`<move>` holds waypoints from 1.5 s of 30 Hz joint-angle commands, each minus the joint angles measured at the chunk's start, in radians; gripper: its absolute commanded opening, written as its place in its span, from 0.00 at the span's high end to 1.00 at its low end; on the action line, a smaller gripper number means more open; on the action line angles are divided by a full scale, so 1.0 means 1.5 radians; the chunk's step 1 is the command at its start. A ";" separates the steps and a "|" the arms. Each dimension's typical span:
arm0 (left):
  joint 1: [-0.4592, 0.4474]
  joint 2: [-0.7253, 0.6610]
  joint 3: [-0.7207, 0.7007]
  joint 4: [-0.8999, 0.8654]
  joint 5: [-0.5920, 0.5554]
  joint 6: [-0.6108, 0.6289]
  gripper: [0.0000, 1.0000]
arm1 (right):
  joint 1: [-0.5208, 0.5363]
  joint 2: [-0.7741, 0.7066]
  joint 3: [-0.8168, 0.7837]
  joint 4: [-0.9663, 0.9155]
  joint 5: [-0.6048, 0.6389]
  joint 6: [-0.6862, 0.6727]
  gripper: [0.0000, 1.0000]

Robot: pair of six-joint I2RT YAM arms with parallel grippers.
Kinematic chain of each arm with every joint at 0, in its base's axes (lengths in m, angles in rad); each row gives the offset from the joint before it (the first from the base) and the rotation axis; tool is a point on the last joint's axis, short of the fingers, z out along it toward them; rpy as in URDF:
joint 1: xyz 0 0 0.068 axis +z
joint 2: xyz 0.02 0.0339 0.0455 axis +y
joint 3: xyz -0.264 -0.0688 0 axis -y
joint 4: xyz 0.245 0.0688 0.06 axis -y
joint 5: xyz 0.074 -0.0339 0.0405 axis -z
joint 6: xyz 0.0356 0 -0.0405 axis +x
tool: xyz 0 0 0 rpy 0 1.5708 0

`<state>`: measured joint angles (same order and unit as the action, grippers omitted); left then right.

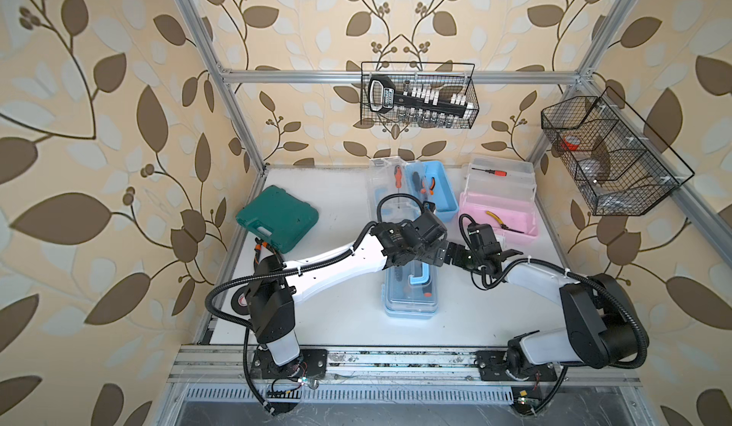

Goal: Close toolboxes
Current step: Move the toolbox to the center of the board.

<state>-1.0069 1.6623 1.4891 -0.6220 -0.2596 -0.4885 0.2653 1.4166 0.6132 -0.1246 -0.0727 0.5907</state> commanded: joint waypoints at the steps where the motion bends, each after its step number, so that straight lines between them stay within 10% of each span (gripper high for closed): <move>1: 0.025 -0.054 -0.027 -0.030 -0.060 0.011 0.01 | -0.005 -0.036 -0.023 -0.065 -0.026 -0.014 0.07; 26: 0.140 -0.107 -0.248 0.000 0.053 -0.043 0.01 | 0.150 0.009 0.040 0.039 -0.067 0.052 0.08; 45: 0.283 -0.039 -0.196 0.009 0.084 0.034 0.01 | 0.177 0.095 0.163 0.017 0.021 -0.005 0.10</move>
<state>-0.6014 1.5581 1.1706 -0.5701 -0.1043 -0.4751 0.5293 1.6081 0.9001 -0.0765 -0.1074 0.6155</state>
